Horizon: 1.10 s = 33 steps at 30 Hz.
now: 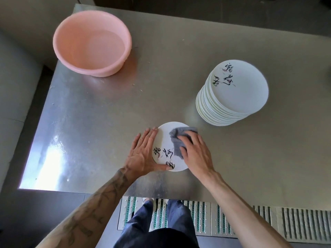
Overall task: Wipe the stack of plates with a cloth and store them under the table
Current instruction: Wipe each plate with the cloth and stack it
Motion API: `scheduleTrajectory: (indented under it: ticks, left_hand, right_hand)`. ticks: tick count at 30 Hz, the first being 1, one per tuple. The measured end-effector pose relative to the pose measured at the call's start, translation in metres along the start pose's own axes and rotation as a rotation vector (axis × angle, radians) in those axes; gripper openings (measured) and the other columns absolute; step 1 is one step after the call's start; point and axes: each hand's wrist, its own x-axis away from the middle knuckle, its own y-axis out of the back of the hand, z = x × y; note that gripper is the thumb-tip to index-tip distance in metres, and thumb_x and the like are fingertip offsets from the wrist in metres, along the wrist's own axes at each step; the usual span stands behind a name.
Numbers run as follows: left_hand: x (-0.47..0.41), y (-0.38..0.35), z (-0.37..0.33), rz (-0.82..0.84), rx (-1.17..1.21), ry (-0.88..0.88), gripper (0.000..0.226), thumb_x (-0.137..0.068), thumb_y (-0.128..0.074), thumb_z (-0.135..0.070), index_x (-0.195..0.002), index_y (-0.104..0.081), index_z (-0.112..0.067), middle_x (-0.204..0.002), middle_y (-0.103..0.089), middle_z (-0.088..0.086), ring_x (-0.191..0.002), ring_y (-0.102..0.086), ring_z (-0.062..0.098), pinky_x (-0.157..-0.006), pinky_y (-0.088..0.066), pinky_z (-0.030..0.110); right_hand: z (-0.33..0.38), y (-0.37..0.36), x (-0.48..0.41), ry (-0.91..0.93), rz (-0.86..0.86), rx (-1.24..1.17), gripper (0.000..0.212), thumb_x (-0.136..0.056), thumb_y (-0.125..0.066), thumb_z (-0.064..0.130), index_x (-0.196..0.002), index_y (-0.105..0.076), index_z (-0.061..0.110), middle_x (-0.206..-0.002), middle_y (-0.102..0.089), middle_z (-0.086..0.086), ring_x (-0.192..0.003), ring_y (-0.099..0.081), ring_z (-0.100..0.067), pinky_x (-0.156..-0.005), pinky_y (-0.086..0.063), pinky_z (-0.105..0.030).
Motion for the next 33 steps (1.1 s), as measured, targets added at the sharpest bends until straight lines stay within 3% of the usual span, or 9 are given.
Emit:
scheduleTrajectory:
  ticks: [5,10,14,17,23,29,33]
  left_hand:
    - [0.000,0.000,0.002,0.013,0.001,-0.007,0.153,-0.051,-0.054,-0.105,-0.165,-0.001,-0.018,-0.172,-0.002,-0.008,-0.159,0.004,0.011,-0.130,0.001,0.042]
    - [0.001,-0.001,0.001,-0.023,0.014,-0.023,0.149,-0.053,-0.057,-0.101,-0.164,-0.012,-0.013,-0.172,-0.011,-0.003,-0.159,-0.003,0.014,-0.130,-0.003,0.043]
    - [0.002,-0.006,0.003,-0.090,0.026,-0.038,0.138,-0.059,-0.070,-0.087,-0.161,-0.024,-0.007,-0.169,-0.025,0.003,-0.157,-0.019,0.022,-0.129,-0.010,0.044]
    - [0.001,-0.005,0.003,-0.058,0.008,-0.029,0.144,-0.056,-0.064,-0.095,-0.163,-0.017,-0.010,-0.170,-0.022,0.001,-0.158,-0.015,0.018,-0.129,-0.006,0.040]
    - [0.000,-0.002,0.001,-0.011,0.008,-0.016,0.150,-0.053,-0.064,-0.097,-0.165,-0.008,-0.014,-0.172,-0.012,-0.003,-0.159,-0.004,0.014,-0.130,-0.003,0.042]
    - [0.003,0.003,-0.004,0.007,-0.078,-0.043,0.150,-0.057,-0.054,-0.101,-0.164,-0.004,-0.009,-0.173,0.000,0.005,-0.160,0.000,0.020,-0.129,-0.003,0.047]
    - [0.006,0.001,-0.005,0.052,-0.206,-0.149,0.154,-0.055,-0.052,-0.099,-0.162,-0.002,0.000,-0.172,0.006,0.016,-0.159,-0.002,0.029,-0.126,-0.003,0.060]
  right_hand:
    - [0.017,-0.015,0.055,-0.029,0.031,-0.050,0.041,-0.093,-0.065,0.023,-0.133,-0.062,0.024,-0.140,-0.050,0.003,-0.126,-0.049,-0.019,-0.109,-0.044,-0.036]
    - [0.041,-0.023,0.007,-0.045,0.087,-0.163,0.051,-0.095,-0.066,0.022,-0.144,-0.055,0.023,-0.155,-0.038,0.000,-0.141,-0.038,-0.022,-0.116,-0.035,-0.035]
    - [0.056,-0.025,-0.005,0.079,0.115,-0.181,0.047,-0.088,-0.072,0.018,-0.133,-0.061,0.026,-0.144,-0.045,0.005,-0.131,-0.045,-0.020,-0.109,-0.043,-0.036]
    - [0.040,-0.021,0.015,0.151,0.081,-0.114,0.038,-0.089,-0.069,0.018,-0.125,-0.064,0.027,-0.138,-0.048,0.008,-0.126,-0.047,-0.016,-0.105,-0.045,-0.033]
    - [-0.007,0.005,0.025,-0.086,-0.078,0.034,0.039,-0.089,-0.070,0.014,-0.127,-0.065,0.023,-0.137,-0.053,0.005,-0.124,-0.050,-0.019,-0.101,-0.050,-0.033]
    - [0.007,-0.010,0.066,-0.173,-0.177,-0.105,0.028,-0.094,-0.067,0.015,-0.120,-0.070,0.022,-0.128,-0.058,0.007,-0.117,-0.049,-0.021,-0.099,-0.036,-0.018]
    - [0.007,-0.006,0.059,-0.242,-0.232,-0.233,0.019,-0.096,-0.065,0.012,-0.112,-0.071,0.019,-0.117,-0.061,0.006,-0.112,-0.050,-0.020,-0.096,-0.035,-0.016]
